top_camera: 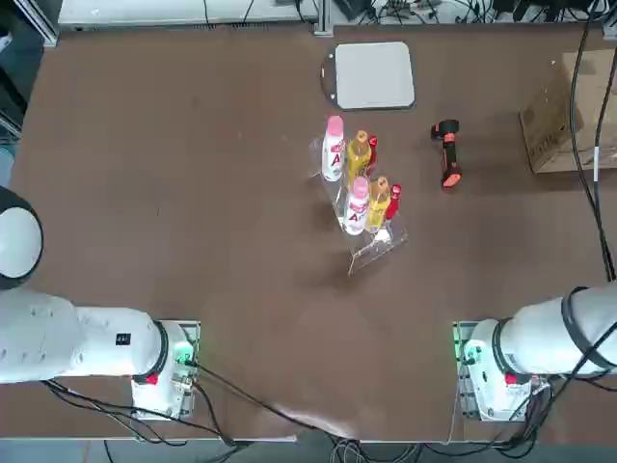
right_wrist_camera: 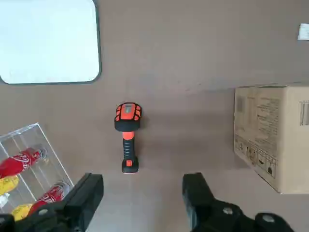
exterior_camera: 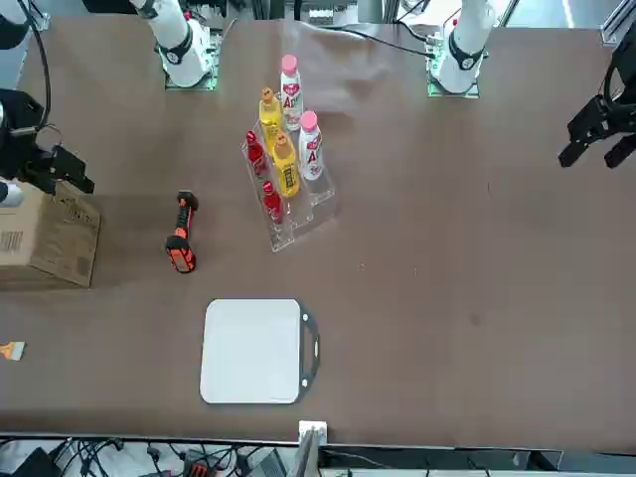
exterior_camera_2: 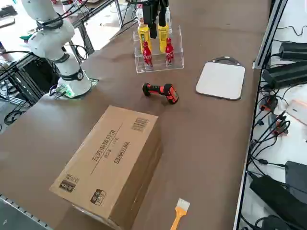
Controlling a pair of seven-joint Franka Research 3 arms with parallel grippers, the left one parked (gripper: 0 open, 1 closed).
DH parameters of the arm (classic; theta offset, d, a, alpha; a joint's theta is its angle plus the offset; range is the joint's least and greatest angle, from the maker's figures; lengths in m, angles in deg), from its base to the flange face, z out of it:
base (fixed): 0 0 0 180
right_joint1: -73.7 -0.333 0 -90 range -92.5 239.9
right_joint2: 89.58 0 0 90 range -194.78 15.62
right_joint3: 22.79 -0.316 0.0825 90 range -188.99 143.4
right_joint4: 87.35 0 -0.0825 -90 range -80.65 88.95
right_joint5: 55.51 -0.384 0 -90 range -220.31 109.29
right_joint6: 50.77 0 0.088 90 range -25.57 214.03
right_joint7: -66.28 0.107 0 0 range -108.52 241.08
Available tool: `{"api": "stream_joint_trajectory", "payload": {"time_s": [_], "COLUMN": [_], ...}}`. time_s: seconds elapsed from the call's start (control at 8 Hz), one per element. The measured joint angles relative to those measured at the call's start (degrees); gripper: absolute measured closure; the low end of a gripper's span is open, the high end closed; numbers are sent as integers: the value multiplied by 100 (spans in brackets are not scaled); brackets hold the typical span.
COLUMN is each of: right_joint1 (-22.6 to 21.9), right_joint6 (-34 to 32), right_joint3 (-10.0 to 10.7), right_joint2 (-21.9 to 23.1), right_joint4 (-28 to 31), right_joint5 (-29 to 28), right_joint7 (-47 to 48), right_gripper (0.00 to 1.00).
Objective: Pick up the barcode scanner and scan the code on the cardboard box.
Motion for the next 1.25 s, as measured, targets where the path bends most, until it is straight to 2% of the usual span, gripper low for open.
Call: {"api": "stream_joint_trajectory", "payload": {"time_s": [0.5, 0.88, 1.0, 1.25], "right_joint1": [-1, -26, -29, -85], "right_joint6": [-25, -158, 26, 1149], "right_joint3": [-6, -78, -83, -109], "right_joint2": [-24, -242, -262, -206], "right_joint4": [1, 121, 357, 1303], "right_joint5": [-5, -17, -35, -50], "right_joint7": [-1, 1, 5, 17], "right_gripper": [0, 0, 0, 0]}}
